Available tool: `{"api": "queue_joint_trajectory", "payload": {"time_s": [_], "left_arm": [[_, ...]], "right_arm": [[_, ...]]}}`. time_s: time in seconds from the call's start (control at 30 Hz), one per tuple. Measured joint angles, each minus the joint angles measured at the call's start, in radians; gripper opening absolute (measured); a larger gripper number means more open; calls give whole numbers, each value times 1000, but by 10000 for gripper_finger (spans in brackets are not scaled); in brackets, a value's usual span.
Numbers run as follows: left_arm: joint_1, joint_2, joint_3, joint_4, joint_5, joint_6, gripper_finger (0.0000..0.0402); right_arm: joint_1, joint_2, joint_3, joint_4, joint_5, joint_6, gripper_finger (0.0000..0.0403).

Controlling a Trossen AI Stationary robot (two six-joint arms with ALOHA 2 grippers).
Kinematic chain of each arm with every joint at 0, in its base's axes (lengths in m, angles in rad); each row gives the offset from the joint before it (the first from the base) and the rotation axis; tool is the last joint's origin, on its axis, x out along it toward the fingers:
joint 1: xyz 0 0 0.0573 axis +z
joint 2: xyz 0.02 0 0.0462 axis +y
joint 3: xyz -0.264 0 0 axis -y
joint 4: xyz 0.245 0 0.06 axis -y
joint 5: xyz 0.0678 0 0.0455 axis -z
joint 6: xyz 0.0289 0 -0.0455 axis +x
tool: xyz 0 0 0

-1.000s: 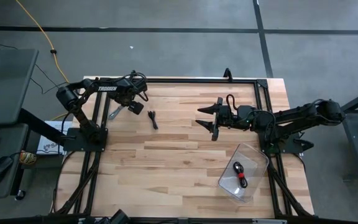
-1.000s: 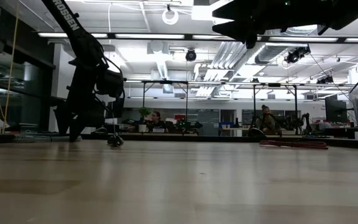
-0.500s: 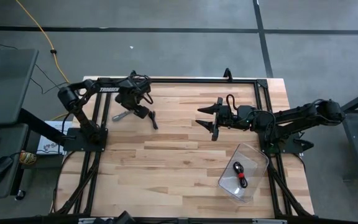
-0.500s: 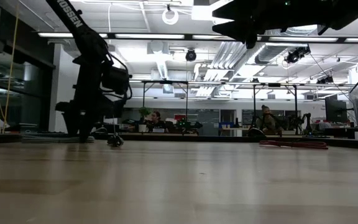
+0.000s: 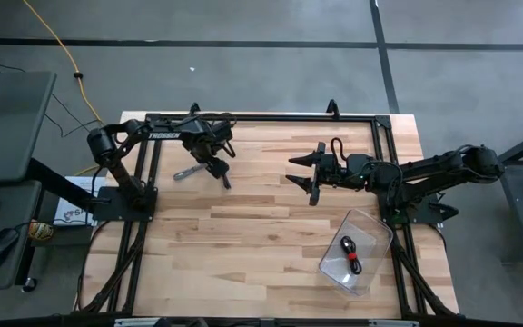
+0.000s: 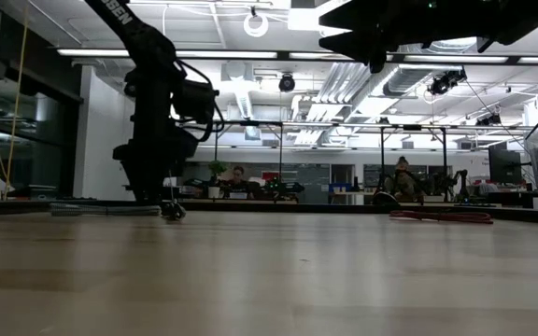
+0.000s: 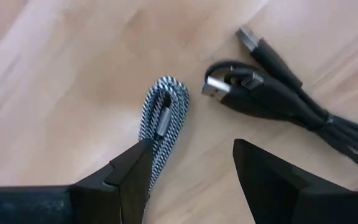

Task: Pick and place USB-C Cables
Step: Put the gray charger cable into the transparent bin

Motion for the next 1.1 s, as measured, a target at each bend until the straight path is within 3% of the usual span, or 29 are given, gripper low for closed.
{"api": "queue_joint_trajectory", "payload": {"time_s": [0.53, 1.1], "left_arm": [[102, -2, -43, -12, -18, 87, 207], [126, -2, -108, 27, 5, 116, 207]], "right_arm": [[0, 0, 0, -14, 0, 0, 236], [0, 0, 0, -14, 0, 18, 236]]}}
